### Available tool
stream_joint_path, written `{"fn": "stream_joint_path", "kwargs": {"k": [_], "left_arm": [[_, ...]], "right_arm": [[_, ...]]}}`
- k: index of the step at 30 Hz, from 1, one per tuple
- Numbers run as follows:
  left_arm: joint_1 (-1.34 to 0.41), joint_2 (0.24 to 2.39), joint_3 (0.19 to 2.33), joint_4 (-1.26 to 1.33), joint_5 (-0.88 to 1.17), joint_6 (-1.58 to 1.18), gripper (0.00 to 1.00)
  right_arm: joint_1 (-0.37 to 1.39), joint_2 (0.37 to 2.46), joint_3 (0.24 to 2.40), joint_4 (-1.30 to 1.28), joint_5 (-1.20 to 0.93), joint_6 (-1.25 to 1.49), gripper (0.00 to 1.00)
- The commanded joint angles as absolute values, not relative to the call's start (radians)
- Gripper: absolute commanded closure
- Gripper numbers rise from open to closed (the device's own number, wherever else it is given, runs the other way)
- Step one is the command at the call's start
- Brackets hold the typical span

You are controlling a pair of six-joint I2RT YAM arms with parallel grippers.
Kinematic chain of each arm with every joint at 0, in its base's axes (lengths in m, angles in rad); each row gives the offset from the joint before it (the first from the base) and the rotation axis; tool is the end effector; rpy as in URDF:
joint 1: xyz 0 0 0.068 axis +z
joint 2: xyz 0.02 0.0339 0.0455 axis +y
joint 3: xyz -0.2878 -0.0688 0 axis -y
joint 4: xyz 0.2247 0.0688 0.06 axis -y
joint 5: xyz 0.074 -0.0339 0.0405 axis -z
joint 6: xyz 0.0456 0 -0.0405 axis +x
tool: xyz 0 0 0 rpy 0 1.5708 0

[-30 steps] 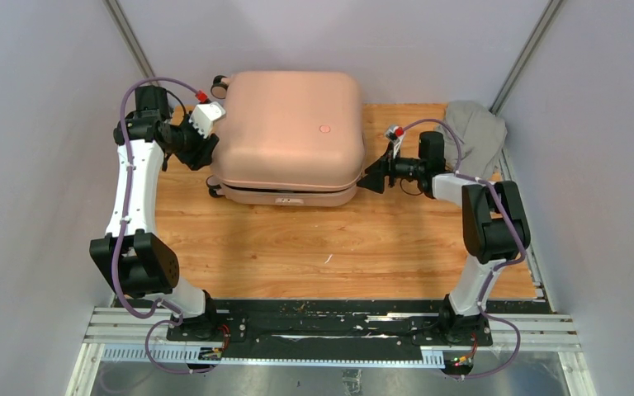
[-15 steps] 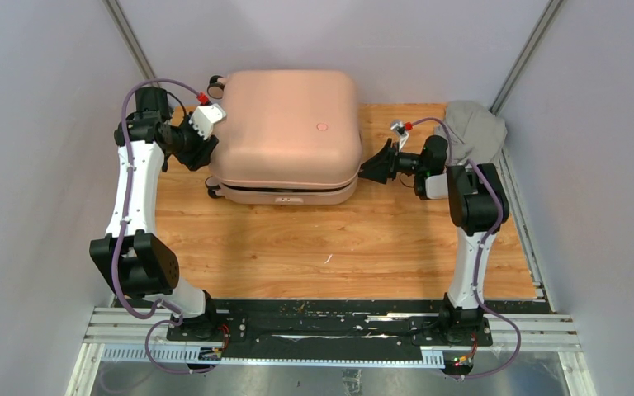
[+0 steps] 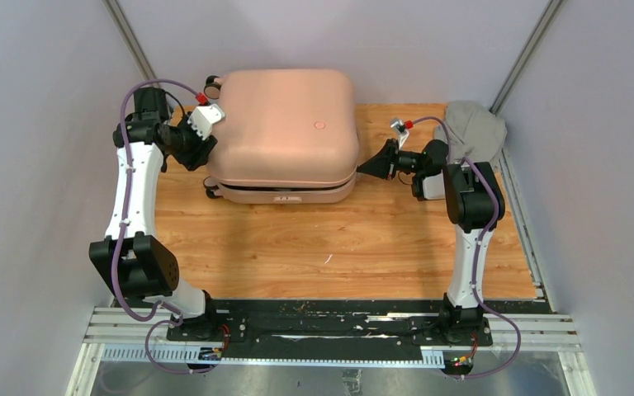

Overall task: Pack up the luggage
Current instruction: Zip the luggage at the corner of the board.

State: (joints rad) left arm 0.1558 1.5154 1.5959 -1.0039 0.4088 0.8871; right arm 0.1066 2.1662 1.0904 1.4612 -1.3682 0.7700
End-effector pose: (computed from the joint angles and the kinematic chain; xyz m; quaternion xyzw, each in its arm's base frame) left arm 0.2923 0.0276 0.3863 0.3922 0.8439 -0.0117 0.3659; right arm 0.4109 0.0889 0.2138 -0.3546 0.5800 0.5925 0.4322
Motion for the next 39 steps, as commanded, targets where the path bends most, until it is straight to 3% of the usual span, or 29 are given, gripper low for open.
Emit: {"fn": "stream_joint_path", "kwargs": {"k": [1,5,11,20,28,39], "left_arm": [[0.153,1.452,1.608,-0.963,0.434,0.893,1.00],[0.153,1.450,1.609,-0.963,0.433,0.894,1.00],[0.153,1.444,1.609,-0.963,0.440,0.892,1.00],[0.153,1.448,1.610,-0.962,0.457,0.858,1.00],[0.153,1.478,1.652,-0.962,0.472,0.788,1.00],[0.153,1.454,1.569,-0.959,0.498,0.774,1.00]], "right_arm": [[0.150,2.159,1.110,1.534,-1.328,0.775,0.99],[0.145,2.131,1.082,1.430,-1.316,0.668,0.90],[0.147,2.053,1.049,1.108,-1.263,0.401,1.00],[0.159,1.915,0.949,1.002,-1.226,0.272,1.00],[0.271,1.704,0.955,0.365,-1.118,-0.176,1.00],[0.391,1.551,0.832,0.304,-1.033,-0.155,1.00]]}}
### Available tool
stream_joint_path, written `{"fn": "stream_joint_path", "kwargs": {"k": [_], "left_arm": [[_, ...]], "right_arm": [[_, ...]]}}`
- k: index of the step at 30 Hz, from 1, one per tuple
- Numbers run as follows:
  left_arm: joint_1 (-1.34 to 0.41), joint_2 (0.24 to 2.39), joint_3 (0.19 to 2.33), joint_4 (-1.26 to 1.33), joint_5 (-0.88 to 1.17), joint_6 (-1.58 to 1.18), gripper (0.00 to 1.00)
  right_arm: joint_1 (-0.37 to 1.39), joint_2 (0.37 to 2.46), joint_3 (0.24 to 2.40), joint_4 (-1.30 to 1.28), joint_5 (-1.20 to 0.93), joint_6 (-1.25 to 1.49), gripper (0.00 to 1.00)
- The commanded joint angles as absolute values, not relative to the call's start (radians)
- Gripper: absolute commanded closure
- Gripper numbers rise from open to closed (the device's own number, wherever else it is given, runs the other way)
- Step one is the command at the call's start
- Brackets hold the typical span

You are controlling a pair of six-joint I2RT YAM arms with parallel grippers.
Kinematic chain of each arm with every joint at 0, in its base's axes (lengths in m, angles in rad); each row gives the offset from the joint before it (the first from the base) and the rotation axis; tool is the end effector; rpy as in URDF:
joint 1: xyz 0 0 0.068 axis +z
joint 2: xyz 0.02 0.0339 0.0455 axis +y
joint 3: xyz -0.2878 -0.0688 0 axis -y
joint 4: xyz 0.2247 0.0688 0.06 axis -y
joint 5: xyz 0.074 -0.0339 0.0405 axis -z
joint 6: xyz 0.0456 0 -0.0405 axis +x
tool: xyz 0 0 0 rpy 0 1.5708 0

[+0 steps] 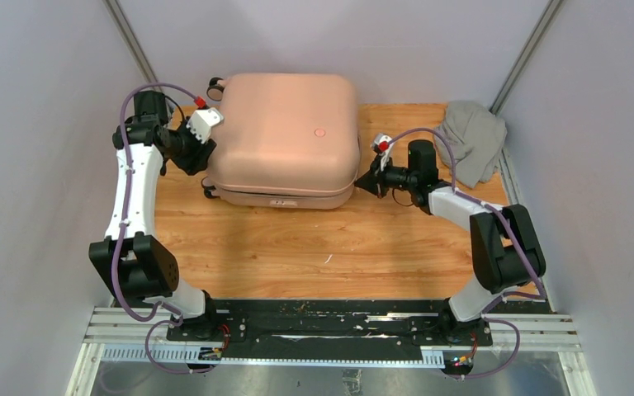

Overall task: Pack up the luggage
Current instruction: Zip the luggage at the corner of the board.

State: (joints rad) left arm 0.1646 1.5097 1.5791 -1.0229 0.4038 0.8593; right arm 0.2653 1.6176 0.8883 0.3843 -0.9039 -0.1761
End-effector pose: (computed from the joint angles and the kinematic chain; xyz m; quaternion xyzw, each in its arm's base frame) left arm 0.2886 0.0298 0.3817 0.3750 0.8569 -0.0208 0.3530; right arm 0.3160 0.1230 0.2614 -0.4062 0.6630 0.3799 0.5010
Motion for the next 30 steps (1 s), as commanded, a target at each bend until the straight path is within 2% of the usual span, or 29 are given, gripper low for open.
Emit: {"fn": "stream_joint_path", "kwargs": {"k": [1,9,17,19,25,29,30], "left_arm": [[0.152,1.449,1.562,-0.959,0.506,0.771,1.00],[0.123,1.401,1.492,-0.959,0.531,0.763,1.00],[0.113,1.353,1.442,-0.959,0.534,0.751,1.00],[0.115,1.347,1.448,-0.959,0.518,0.754,1.00],[0.144,1.373,1.521,-0.958,0.526,0.723,1.00],[0.144,1.384,1.534,-0.959,0.532,0.718,1.00],[0.144,1.385,1.534,-0.959,0.530,0.719,1.00]], "right_arm": [[0.412,1.540,0.821,0.308,-1.019,-0.149,1.00],[0.537,1.452,0.728,0.521,-0.888,-0.007,1.00],[0.593,1.426,0.740,0.534,-0.779,0.042,0.99],[0.568,1.403,0.711,0.526,-0.747,0.054,0.87],[0.412,1.378,0.636,0.522,-0.781,0.076,0.77],[0.345,1.369,0.606,0.535,-0.817,0.066,0.56],[0.335,1.359,0.600,0.532,-0.809,0.059,0.47]]}}
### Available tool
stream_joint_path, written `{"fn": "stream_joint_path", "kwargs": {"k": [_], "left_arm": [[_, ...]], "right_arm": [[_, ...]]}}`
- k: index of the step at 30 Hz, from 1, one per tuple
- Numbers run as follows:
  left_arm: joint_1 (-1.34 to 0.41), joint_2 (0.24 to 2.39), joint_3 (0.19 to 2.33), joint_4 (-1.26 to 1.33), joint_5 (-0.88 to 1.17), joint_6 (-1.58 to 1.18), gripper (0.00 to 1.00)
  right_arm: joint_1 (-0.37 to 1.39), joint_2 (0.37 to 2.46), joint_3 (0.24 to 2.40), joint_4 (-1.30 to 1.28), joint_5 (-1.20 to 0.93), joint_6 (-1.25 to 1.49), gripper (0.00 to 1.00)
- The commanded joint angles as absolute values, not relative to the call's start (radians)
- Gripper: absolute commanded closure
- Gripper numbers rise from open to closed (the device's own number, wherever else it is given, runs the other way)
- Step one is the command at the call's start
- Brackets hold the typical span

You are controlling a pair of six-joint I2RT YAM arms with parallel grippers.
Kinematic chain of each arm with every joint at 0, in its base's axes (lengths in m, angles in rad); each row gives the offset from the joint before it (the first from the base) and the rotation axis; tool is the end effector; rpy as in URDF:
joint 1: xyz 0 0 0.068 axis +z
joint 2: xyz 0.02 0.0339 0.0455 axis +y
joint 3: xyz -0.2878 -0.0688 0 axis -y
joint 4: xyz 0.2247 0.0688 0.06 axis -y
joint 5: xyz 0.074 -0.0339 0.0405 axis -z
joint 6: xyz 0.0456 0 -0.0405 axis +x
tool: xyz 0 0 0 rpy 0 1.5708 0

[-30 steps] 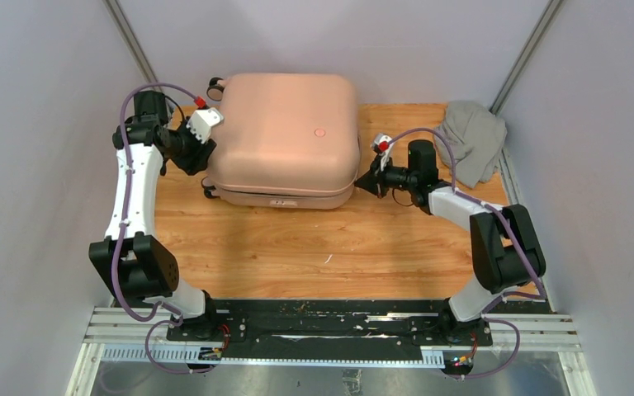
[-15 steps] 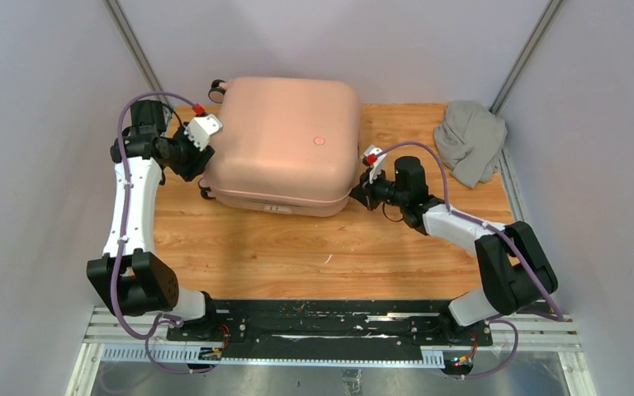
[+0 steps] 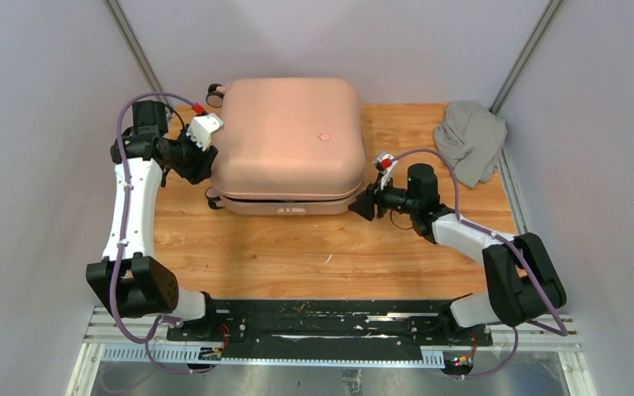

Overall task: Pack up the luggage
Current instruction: Zip the luggage at the corner of the board.

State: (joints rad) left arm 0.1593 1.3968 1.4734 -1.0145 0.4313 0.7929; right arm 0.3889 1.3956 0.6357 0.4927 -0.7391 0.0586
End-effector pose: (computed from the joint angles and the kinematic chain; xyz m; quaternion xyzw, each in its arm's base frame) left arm 0.2577 0.0221 0.3809 0.3525 0.8614 -0.0414 0.3634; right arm 0.2455 0.1338 0.2572 -0.3380 0.6952 0.4055 0.4878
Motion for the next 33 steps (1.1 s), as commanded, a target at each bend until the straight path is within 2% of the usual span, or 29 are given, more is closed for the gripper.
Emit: {"fn": "stream_joint_path", "kwargs": {"k": [1,7,9,18,22,26,33], "left_arm": [[0.144,1.385,1.533,-0.959,0.527,0.720,1.00],[0.144,1.383,1.528,-0.959,0.511,0.738,1.00],[0.144,1.387,1.530,-0.960,0.512,0.735,1.00],[0.144,1.385,1.536,-0.960,0.501,0.748,1.00],[0.144,1.387,1.543,-0.960,0.502,0.745,1.00],[0.144,1.388,1.551,-0.960,0.496,0.747,1.00],[0.144,1.385,1.549,-0.960,0.490,0.754,1.00]], "right_arm": [[0.323,1.347,0.595,0.522,-0.799,0.051,0.40],[0.202,1.334,0.594,0.546,-0.804,0.055,0.25],[0.181,1.368,0.620,0.544,-0.831,0.048,0.10],[0.158,1.525,0.701,0.609,-0.932,0.060,0.04],[0.156,1.593,0.738,0.636,-0.987,0.079,0.19],[0.155,1.641,0.765,0.681,-1.036,0.111,0.43],[0.149,1.663,0.791,0.708,-1.062,0.121,0.58]]}}
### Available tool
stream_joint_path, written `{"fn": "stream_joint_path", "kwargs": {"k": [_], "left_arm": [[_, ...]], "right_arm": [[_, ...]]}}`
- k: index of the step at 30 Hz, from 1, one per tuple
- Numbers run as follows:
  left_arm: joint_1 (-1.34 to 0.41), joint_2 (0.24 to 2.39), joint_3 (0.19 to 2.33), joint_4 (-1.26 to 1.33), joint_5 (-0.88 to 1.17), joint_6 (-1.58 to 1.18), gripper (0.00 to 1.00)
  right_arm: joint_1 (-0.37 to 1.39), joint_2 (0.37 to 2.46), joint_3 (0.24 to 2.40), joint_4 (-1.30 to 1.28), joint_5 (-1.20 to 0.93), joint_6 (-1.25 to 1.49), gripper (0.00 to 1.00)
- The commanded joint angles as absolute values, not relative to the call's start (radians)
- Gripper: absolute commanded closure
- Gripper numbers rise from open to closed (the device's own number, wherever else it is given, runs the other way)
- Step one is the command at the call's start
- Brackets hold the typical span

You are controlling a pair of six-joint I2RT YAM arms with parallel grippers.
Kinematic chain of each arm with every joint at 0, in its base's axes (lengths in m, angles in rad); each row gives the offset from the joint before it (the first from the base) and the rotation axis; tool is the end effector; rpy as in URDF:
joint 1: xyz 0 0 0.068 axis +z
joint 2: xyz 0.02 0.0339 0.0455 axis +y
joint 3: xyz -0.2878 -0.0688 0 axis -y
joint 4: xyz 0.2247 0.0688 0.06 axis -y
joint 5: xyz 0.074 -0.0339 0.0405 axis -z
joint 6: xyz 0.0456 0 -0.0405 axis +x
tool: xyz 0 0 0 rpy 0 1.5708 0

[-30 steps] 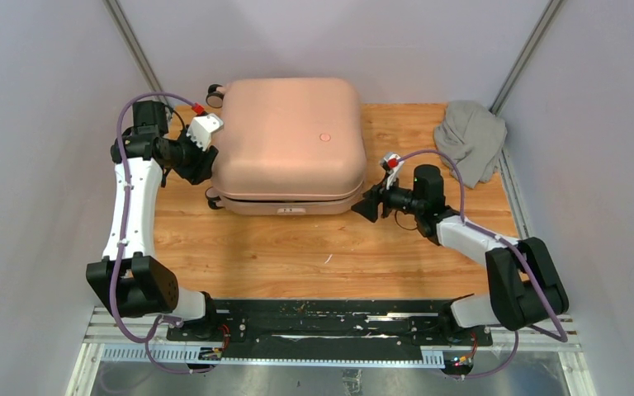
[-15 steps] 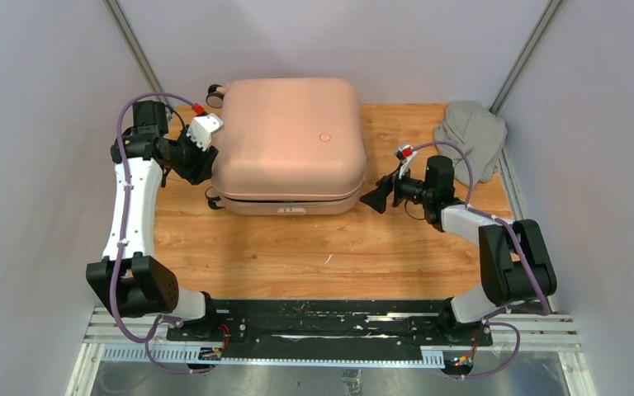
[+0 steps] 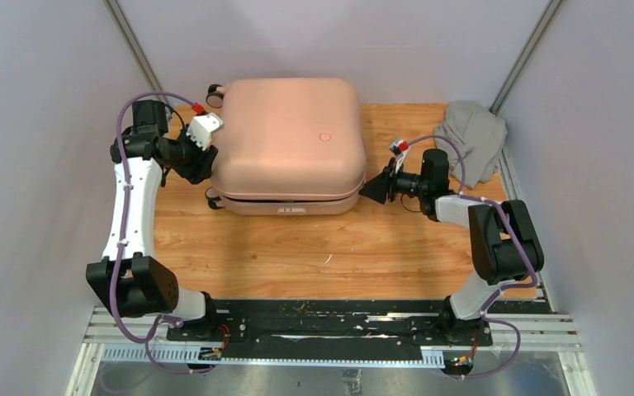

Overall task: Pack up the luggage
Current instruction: Zip the luggage at the corner of the board.

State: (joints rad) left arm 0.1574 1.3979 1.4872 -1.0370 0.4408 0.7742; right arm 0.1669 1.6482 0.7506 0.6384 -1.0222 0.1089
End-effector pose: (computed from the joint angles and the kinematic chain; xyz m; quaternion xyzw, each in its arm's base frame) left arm 0.2561 0.0209 0.3832 0.3458 0.8647 -0.0516 0.3607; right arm 0.3128 0.0922 0.2371 -0.3182 0.6823 0.4571 0.4735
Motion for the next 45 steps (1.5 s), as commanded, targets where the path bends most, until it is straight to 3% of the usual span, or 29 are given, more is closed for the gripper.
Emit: {"fn": "stream_joint_path", "kwargs": {"k": [1,9,13,19,22,24,29,30,31,35,37,39,42,45], "left_arm": [[0.144,1.385,1.549,-0.960,0.489,0.755,1.00],[0.144,1.381,1.548,-0.960,0.488,0.760,1.00],[0.144,1.379,1.549,-0.960,0.489,0.760,1.00],[0.144,1.376,1.556,-0.960,0.487,0.762,1.00],[0.144,1.374,1.564,-0.961,0.484,0.763,1.00],[0.144,1.372,1.572,-0.960,0.485,0.763,1.00],[0.144,1.376,1.589,-0.962,0.501,0.741,1.00],[0.144,1.377,1.589,-0.962,0.502,0.738,1.00],[0.145,1.378,1.588,-0.962,0.500,0.738,1.00],[0.145,1.379,1.579,-0.961,0.500,0.736,1.00],[0.145,1.384,1.581,-0.962,0.503,0.731,1.00],[0.145,1.388,1.586,-0.962,0.504,0.725,1.00],[0.145,1.386,1.583,-0.962,0.500,0.731,1.00],[0.145,1.389,1.585,-0.962,0.498,0.729,1.00]], "right_arm": [[0.148,1.665,0.793,0.709,-1.068,0.120,0.63],[0.143,1.641,0.772,0.715,-1.045,0.127,0.94],[0.143,1.625,0.767,0.686,-1.058,0.102,1.00],[0.142,1.628,0.743,0.725,-1.083,0.155,1.00],[0.138,1.582,0.687,0.723,-0.997,0.152,1.00],[0.123,1.564,0.664,0.717,-0.938,0.144,0.91],[0.076,1.590,0.702,0.799,-0.994,0.265,0.32],[0.074,1.582,0.702,0.806,-0.993,0.276,0.12],[0.075,1.561,0.699,0.804,-0.985,0.283,0.05],[0.075,1.369,0.608,0.759,-0.857,0.352,0.02],[0.071,1.337,0.551,0.806,-0.628,0.578,0.00],[0.037,1.341,0.582,0.651,-0.623,0.599,0.00],[0.038,1.444,0.591,0.753,-0.757,0.595,0.00],[0.042,1.510,0.660,0.631,-0.735,0.564,0.00]]}}
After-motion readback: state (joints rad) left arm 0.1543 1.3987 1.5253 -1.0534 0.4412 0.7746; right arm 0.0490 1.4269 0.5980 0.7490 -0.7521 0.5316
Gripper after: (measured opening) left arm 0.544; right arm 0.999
